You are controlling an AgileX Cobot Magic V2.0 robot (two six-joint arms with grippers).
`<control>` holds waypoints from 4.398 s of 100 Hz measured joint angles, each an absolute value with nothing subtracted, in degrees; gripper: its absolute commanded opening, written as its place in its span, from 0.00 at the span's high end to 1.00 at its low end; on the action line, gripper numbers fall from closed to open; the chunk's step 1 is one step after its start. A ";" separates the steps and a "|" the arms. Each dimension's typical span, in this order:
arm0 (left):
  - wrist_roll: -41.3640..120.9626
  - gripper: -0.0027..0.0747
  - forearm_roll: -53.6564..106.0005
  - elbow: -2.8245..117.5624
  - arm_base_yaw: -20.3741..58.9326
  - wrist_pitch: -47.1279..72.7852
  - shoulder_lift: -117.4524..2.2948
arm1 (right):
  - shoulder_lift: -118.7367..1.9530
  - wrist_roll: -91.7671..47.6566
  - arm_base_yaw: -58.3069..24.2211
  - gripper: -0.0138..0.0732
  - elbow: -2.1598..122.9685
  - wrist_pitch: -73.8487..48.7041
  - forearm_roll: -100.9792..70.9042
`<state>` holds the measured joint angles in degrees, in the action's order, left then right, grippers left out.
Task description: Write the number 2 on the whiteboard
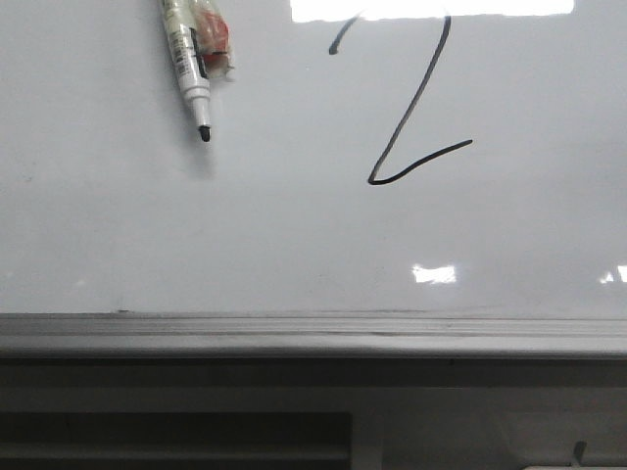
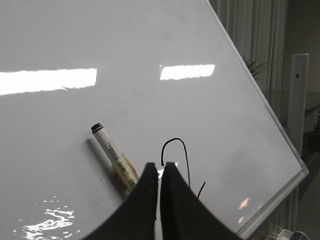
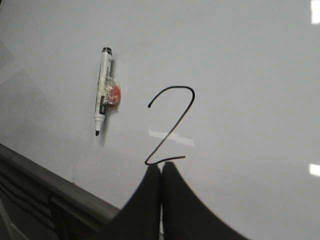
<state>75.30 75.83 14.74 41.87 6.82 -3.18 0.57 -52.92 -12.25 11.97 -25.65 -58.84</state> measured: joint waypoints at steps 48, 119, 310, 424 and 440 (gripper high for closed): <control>75.30 0.99 75.97 14.28 41.87 7.60 -1.43 | 0.71 -53.05 -12.25 0.90 10.49 -24.18 -58.85; 72.36 0.99 66.10 14.01 39.61 9.18 -1.43 | 0.71 -53.05 -12.25 0.90 10.49 -24.09 -58.85; 2.15 0.99 3.05 -0.06 6.81 0.30 0.23 | 0.71 -53.05 -12.25 0.90 10.49 -22.82 -58.56; 2.06 0.99 3.05 -0.06 6.81 0.40 0.23 | 0.71 -10.74 -3.72 0.90 -0.63 -2.31 -2.09; 2.06 0.99 3.05 -0.06 6.81 0.40 0.23 | 0.71 -10.74 -3.64 0.90 -0.63 -2.09 -2.09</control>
<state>2.06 3.05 -0.06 6.81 0.40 0.23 0.71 -10.74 -3.64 -0.63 -2.09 -2.09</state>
